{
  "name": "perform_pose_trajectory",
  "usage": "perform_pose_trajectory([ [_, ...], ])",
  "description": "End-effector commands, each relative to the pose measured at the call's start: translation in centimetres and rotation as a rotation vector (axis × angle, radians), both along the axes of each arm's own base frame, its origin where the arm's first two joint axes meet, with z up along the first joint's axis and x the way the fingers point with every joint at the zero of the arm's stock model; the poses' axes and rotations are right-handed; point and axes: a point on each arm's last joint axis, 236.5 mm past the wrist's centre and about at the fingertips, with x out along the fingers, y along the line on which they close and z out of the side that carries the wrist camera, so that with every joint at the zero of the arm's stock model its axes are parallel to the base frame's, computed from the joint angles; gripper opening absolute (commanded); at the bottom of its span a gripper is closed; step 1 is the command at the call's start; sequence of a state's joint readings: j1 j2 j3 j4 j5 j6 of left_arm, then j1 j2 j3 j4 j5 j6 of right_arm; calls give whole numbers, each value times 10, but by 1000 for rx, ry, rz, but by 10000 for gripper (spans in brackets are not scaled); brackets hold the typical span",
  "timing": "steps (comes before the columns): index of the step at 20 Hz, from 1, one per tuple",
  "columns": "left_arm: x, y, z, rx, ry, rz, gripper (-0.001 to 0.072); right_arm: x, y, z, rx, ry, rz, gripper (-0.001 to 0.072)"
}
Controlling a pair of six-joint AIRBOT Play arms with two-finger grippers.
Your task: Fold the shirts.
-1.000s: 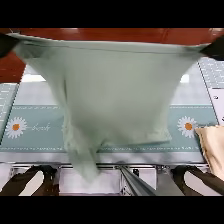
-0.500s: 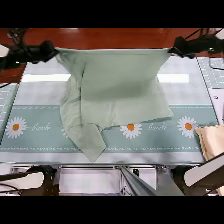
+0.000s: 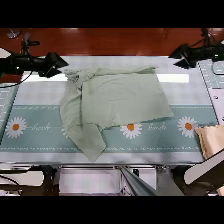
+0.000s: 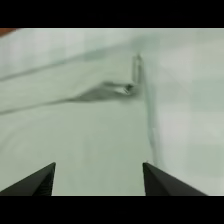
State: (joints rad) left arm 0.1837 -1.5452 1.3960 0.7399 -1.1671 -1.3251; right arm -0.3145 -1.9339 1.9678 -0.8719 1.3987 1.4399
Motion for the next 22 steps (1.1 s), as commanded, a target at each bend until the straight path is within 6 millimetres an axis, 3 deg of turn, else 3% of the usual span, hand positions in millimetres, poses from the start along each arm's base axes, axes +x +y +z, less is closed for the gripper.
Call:
perform_pose_trajectory([
  [1,-88,29,-21,66,260,-129,700,-128,-87,-30,-307,422,69,626],
  [2,-109,42,-33,122,300,-103,700,-142,-98,-31,-315,434,6,626],
  [5,-169,59,-70,162,349,33,700,-154,-91,-30,-235,213,-180,630],
  [7,-203,52,-94,98,347,118,700,-170,-71,-33,-164,96,-250,630],
  [10,-233,43,-117,-52,350,228,700,-210,-35,-53,-95,97,-253,630],
  [13,-236,38,-123,-169,326,293,700,-234,-15,-69,-53,139,-245,629],
  [17,-236,31,-138,-163,353,332,700,-245,-3,-79,-12,174,-238,629],
  [22,-230,-11,-145,-136,339,225,700,-243,-1,-78,1,169,-246,629],
])
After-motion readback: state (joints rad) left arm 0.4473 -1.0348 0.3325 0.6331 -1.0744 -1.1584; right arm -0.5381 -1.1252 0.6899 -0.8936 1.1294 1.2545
